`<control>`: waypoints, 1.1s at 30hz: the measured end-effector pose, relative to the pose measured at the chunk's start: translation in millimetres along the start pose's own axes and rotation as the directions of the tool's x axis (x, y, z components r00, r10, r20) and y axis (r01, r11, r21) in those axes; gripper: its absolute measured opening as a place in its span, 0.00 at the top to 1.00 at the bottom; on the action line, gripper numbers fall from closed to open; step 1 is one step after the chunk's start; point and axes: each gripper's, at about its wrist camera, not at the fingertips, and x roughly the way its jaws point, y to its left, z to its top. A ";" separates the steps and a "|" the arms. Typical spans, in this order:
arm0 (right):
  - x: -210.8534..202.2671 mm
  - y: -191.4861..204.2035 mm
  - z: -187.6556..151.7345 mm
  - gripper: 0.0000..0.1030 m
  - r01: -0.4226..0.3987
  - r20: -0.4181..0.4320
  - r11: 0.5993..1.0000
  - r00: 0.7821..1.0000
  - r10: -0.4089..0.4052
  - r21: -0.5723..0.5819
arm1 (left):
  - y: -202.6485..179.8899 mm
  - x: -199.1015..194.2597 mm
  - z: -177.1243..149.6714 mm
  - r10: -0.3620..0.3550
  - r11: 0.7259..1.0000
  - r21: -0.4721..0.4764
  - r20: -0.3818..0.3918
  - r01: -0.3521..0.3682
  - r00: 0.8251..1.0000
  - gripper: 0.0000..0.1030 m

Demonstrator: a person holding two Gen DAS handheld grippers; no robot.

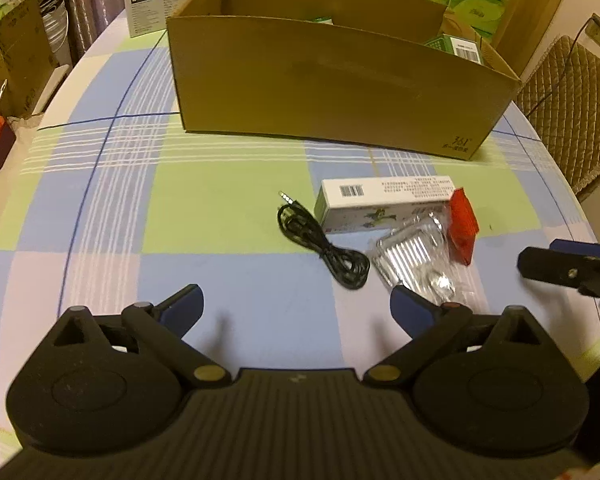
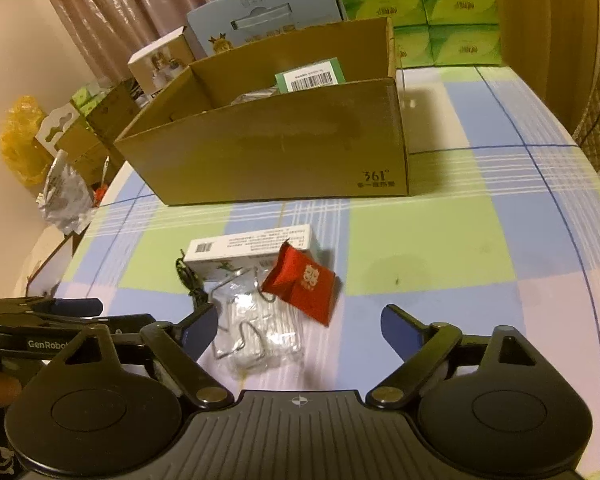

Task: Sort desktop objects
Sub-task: 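Lower the left tool onto the black cable while the right tool approaches the red packet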

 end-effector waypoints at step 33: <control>44.1 -20.2 -0.2 0.18 0.006 -0.021 0.999 1.000 -0.005 0.042 | -1.2 58.8 21.3 0.019 0.994 0.104 -0.018 -0.017 1.000 0.89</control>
